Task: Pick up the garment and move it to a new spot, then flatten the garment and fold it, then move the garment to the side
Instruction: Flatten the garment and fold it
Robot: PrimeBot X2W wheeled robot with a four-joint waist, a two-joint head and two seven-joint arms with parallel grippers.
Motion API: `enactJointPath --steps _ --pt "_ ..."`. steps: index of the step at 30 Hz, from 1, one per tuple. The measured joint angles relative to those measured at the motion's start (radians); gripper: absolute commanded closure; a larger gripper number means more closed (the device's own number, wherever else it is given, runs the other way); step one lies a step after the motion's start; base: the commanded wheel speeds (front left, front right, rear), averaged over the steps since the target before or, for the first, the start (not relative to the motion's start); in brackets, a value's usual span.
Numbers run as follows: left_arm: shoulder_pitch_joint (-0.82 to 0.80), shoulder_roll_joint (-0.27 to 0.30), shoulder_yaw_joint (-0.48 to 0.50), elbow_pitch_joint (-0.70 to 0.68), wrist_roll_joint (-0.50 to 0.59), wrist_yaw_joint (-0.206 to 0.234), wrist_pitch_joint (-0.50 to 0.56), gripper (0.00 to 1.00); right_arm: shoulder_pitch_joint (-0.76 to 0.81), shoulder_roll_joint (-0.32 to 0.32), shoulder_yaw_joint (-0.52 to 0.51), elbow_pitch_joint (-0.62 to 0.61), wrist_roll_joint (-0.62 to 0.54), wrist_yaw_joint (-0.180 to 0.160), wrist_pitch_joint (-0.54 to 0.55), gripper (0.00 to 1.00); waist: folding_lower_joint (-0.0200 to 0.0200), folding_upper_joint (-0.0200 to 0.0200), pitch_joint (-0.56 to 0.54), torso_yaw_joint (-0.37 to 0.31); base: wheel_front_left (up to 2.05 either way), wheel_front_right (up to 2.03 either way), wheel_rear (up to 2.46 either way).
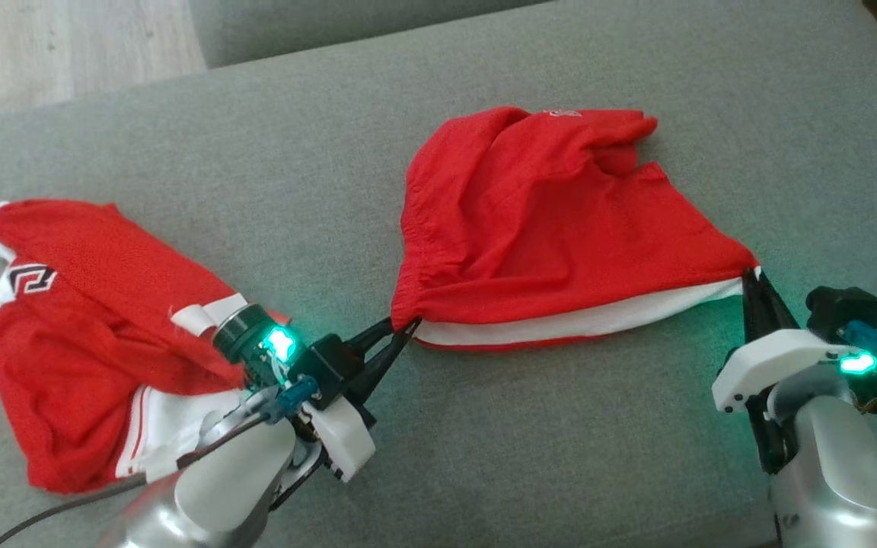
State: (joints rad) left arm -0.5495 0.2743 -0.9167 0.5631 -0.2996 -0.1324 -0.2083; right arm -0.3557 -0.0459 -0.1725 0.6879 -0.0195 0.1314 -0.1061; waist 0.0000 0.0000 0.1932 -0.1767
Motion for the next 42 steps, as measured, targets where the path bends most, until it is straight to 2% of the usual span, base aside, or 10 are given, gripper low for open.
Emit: enactJointPath --steps 10,17,21,25,30,33,36,42 --pt "0.0 0.029 -0.001 -0.067 -0.012 0.01 0.002 1.0 0.001 0.0 -0.005 -0.077 -0.008 0.0 0.003 1.0 -0.0001 0.0 -0.049 0.024 0.0 0.0 0.0" --pt "-0.014 0.084 0.003 -0.139 -0.048 0.009 0.079 1.0 -0.001 0.0 0.051 -0.181 0.0 0.0 0.052 1.0 -0.0001 0.0 -0.09 0.023 0.0 0.0 0.0" --pt "-0.106 0.13 0.014 -0.174 -0.094 0.008 0.163 1.0 -0.033 -0.007 0.101 -0.243 -0.007 0.0 0.092 1.0 -0.0001 0.0 -0.119 0.014 0.0 0.0 0.0" --pt "-0.235 0.15 0.031 -0.183 -0.136 0.0 0.219 1.0 -0.125 -0.056 0.151 -0.283 0.012 0.0 0.117 1.0 -0.0001 0.0 -0.157 0.005 0.0 0.0 0.0" --pt "-0.347 0.151 0.072 -0.173 -0.16 0.002 0.227 1.0 -0.238 -0.111 0.162 -0.315 0.028 0.0 0.107 1.0 -0.0001 0.0 -0.194 -0.006 0.0 0.0 0.0" --pt "-0.363 0.131 0.11 -0.162 -0.184 0.041 0.2 1.0 -0.254 -0.13 0.186 -0.318 0.027 0.0 0.115 1.0 -0.0001 0.0 -0.212 -0.006 0.0 0.0 0.0" --pt "-0.332 0.124 0.092 -0.16 -0.201 0.04 0.206 1.0 -0.217 -0.14 0.228 -0.316 0.027 0.0 0.124 1.0 -0.0002 0.0 -0.223 -0.004 0.0 0.0 0.0" --pt "-0.22 0.128 0.084 -0.185 -0.215 0.057 0.196 1.0 -0.14 -0.138 0.164 -0.342 0.027 0.0 0.115 1.0 -0.0001 0.0 -0.227 -0.002 0.0 0.0 0.0"
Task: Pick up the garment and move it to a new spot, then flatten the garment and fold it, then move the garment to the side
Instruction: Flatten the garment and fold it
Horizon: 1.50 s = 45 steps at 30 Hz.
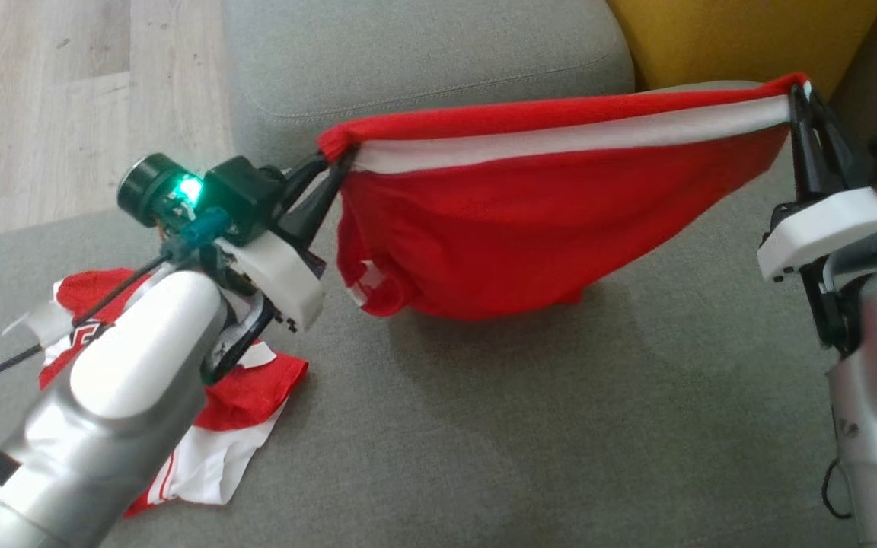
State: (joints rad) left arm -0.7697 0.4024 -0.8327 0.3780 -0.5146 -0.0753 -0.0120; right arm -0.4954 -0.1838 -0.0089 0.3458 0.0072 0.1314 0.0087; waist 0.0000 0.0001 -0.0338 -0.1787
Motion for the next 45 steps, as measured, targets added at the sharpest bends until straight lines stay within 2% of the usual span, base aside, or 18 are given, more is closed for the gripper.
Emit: enactJointPath --steps 4,7,13,16,20,24,28,32,33,37,42,45 --pt "0.005 0.012 -0.001 -0.066 -0.006 0.015 0.011 1.0 0.019 0.004 -0.006 -0.055 0.0 0.0 0.018 1.0 0.0 0.0 0.001 0.005 0.0 0.0 0.0" --pt "0.001 0.023 0.032 -0.108 -0.019 0.059 0.004 1.0 0.019 0.017 -0.04 -0.108 -0.018 0.0 0.034 1.0 0.0 0.0 0.007 0.005 0.0 0.0 0.0" --pt "-0.016 0.036 0.026 -0.142 -0.021 0.056 0.057 1.0 0.017 0.049 -0.04 -0.166 -0.031 0.0 0.088 1.0 0.0 0.0 0.041 0.0 0.0 0.0 0.0" --pt "-0.063 0.034 0.026 -0.121 -0.04 0.033 0.11 1.0 -0.005 0.049 -0.045 -0.15 -0.02 0.0 0.11 1.0 0.0 0.0 0.081 -0.002 0.0 0.0 0.0" --pt "-0.206 0.023 0.027 -0.022 -0.061 -0.012 0.163 1.0 -0.147 0.036 -0.025 -0.049 0.003 0.0 0.121 1.0 0.0001 0.0 0.161 -0.002 0.0 0.0 0.0" --pt "-0.419 0.018 0.055 0.102 -0.03 -0.028 0.15 1.0 -0.413 0.034 0.017 0.095 0.045 0.0 0.081 1.0 0.0004 -0.0001 0.261 -0.009 0.0 0.0 0.0" --pt "-0.626 0.008 0.078 0.226 0.038 -0.03 0.077 1.0 -0.664 0.041 0.0 0.236 0.039 0.0 -0.032 1.0 0.0005 -0.0001 0.359 -0.02 0.0 0.0 0.0" --pt "-0.736 -0.042 0.108 0.325 0.059 -0.015 -0.038 1.0 -0.78 0.057 -0.063 0.374 -0.031 0.0 -0.147 1.0 0.0005 -0.0001 0.438 -0.027 0.0 0.0 0.0" --pt "-0.749 -0.067 0.109 0.37 0.067 -0.013 -0.093 1.0 -0.795 0.066 -0.083 0.444 -0.061 0.0 -0.19 1.0 0.0005 -0.0001 0.467 -0.029 0.0 0.0 0.0" --pt "-0.714 -0.103 0.077 0.458 0.068 -0.025 -0.151 1.0 -0.784 0.076 -0.06 0.588 -0.1 0.0 -0.215 1.0 0.0003 -0.0001 0.504 -0.025 0.0 0.0 0.0" --pt "-0.565 -0.124 -0.021 0.526 0.061 -0.049 -0.151 1.0 -0.725 0.055 0.083 0.764 -0.141 0.0 -0.213 1.0 0.0001 -0.0001 0.506 -0.011 0.0 0.0 0.0" --pt "-0.443 -0.111 -0.138 0.492 0.017 -0.057 -0.125 1.0 -0.679 0.029 0.166 0.856 -0.127 0.0 -0.195 1.0 0.0 -0.0001 0.487 -0.01 0.0 0.0 0.0"
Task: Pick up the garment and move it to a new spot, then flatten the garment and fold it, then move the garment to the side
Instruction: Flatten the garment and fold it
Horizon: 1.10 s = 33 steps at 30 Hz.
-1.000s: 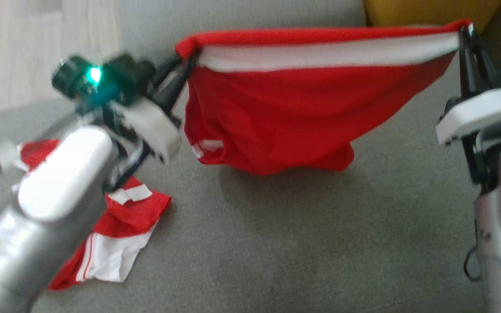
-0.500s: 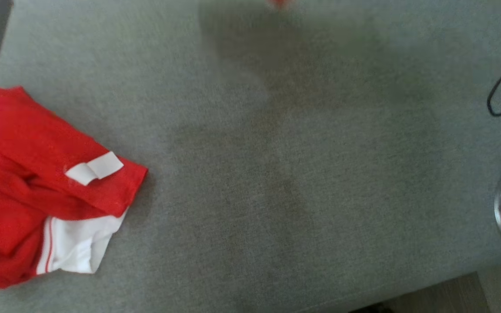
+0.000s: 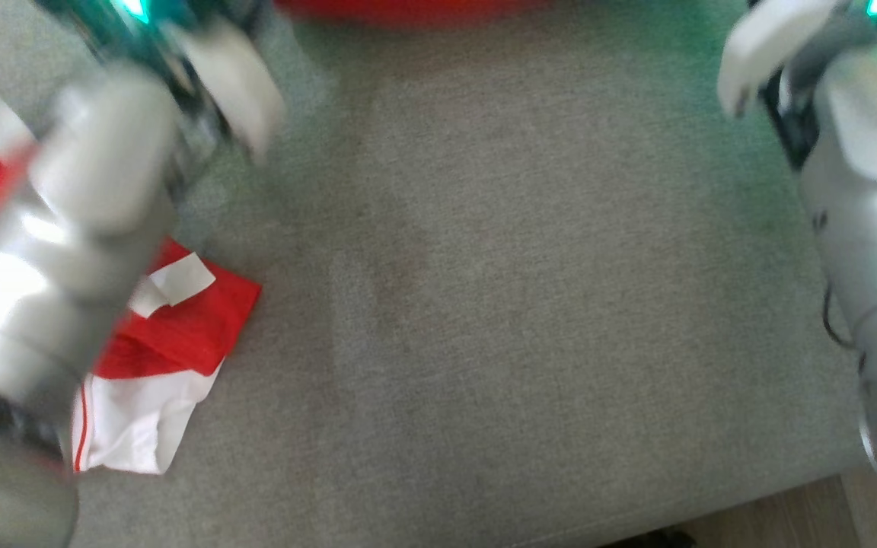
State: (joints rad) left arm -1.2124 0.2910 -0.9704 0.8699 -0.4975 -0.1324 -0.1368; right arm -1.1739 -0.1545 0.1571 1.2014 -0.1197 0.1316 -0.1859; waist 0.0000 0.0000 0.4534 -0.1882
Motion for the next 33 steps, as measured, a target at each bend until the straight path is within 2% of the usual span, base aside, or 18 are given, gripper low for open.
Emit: enactJointPath --steps 3,8,13,15,19,23,28,33 --pt "0.086 0.042 -0.1 -0.081 -0.04 0.0 0.003 1.0 0.028 -0.027 0.074 0.058 0.042 0.0 0.019 1.0 -0.0001 0.0 -0.025 -0.001 0.0 0.0 0.0" --pt "0.127 0.128 -0.161 -0.179 -0.085 0.0 0.003 1.0 0.066 -0.041 0.194 0.081 0.154 0.0 0.093 1.0 -0.0002 0.0 -0.077 -0.003 0.0 0.0 0.0" --pt "0.175 0.143 -0.189 -0.246 -0.084 0.005 0.005 1.0 0.126 -0.07 0.295 0.079 0.253 0.0 0.156 1.0 -0.0003 0.0 -0.127 -0.006 0.0 0.0 0.0" --pt "0.216 0.143 -0.193 -0.283 -0.088 0.02 0.012 1.0 0.165 -0.093 0.345 0.057 0.308 0.0 0.184 1.0 -0.0003 0.0001 -0.152 -0.009 0.0 0.0 0.0" --pt "0.312 0.161 -0.199 -0.371 -0.123 0.059 0.021 1.0 0.246 -0.149 0.46 -0.047 0.427 0.0 0.236 1.0 -0.0003 0.0001 -0.206 -0.018 0.0 0.0 0.0" --pt "0.396 0.192 -0.207 -0.472 -0.137 0.11 0.021 1.0 0.316 -0.238 0.571 -0.186 0.528 0.0 0.278 1.0 -0.0002 0.0001 -0.256 -0.031 0.0 0.0 0.0" --pt "0.513 0.211 -0.223 -0.6 -0.16 0.185 0.023 1.0 0.392 -0.346 0.599 -0.343 0.66 0.0 0.325 1.0 -0.0003 0.0001 -0.313 -0.052 0.0 0.0 0.0" --pt "0.586 0.218 -0.232 -0.704 -0.17 0.254 0.031 1.0 0.5 -0.434 0.565 -0.467 0.72 0.0 0.342 1.0 -0.0002 0.0001 -0.356 -0.066 0.0 0.0 0.0"
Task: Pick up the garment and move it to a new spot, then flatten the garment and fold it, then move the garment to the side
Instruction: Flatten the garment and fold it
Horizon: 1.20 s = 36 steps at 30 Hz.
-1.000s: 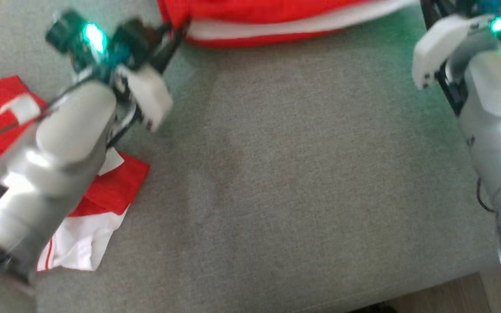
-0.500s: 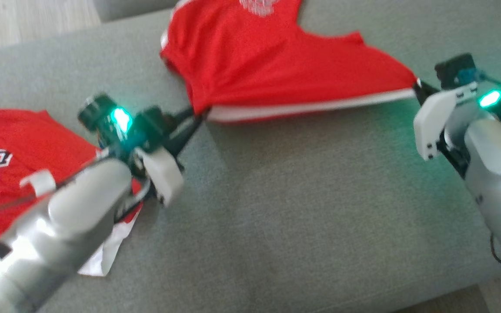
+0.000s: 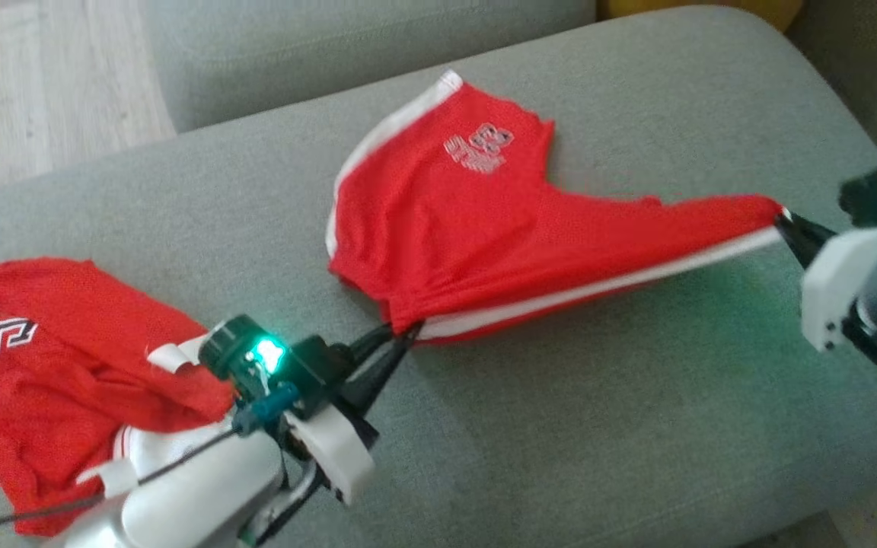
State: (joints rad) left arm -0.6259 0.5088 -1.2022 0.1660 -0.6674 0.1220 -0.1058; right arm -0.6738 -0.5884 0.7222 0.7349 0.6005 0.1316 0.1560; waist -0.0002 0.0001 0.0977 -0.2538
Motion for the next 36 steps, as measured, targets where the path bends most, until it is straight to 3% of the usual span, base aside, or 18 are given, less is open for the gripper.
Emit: enactJointPath --steps 5,10,20,25,31,36 --pt "0.032 0.0 0.004 -0.062 -0.012 0.064 0.0 1.0 0.089 -0.027 -0.097 -0.093 0.004 0.0 0.0 1.0 0.0001 0.0 -0.009 0.002 0.0 0.0 0.0" --pt "0.031 0.0 0.023 -0.074 -0.012 0.091 0.0 1.0 0.104 -0.016 -0.21 -0.158 -0.063 0.0 -0.003 1.0 0.0002 0.0 0.015 0.022 0.0 0.0 0.0" --pt "-0.087 -0.031 0.074 -0.035 -0.012 0.107 0.028 1.0 0.033 0.112 -0.437 -0.192 -0.281 0.0 -0.034 1.0 0.0003 0.0 0.109 0.095 0.0 0.0 0.0" --pt "-0.14 -0.067 0.078 0.005 -0.012 0.107 0.044 1.0 -0.078 0.164 -0.48 -0.143 -0.357 0.0 -0.034 1.0 0.0003 0.0 0.164 0.144 0.0 0.0 0.0" --pt "-0.223 -0.122 0.086 0.076 -0.011 0.096 0.053 1.0 -0.223 0.183 -0.481 -0.02 -0.432 0.0 -0.039 1.0 0.0004 -0.0001 0.24 0.203 0.0 0.0 0.0" --pt "-0.3 -0.178 0.089 0.172 -0.009 0.061 0.051 1.0 -0.362 0.2 -0.464 0.133 -0.5 0.0 -0.091 1.0 0.0005 -0.0001 0.329 0.264 0.0 0.0 0.0"
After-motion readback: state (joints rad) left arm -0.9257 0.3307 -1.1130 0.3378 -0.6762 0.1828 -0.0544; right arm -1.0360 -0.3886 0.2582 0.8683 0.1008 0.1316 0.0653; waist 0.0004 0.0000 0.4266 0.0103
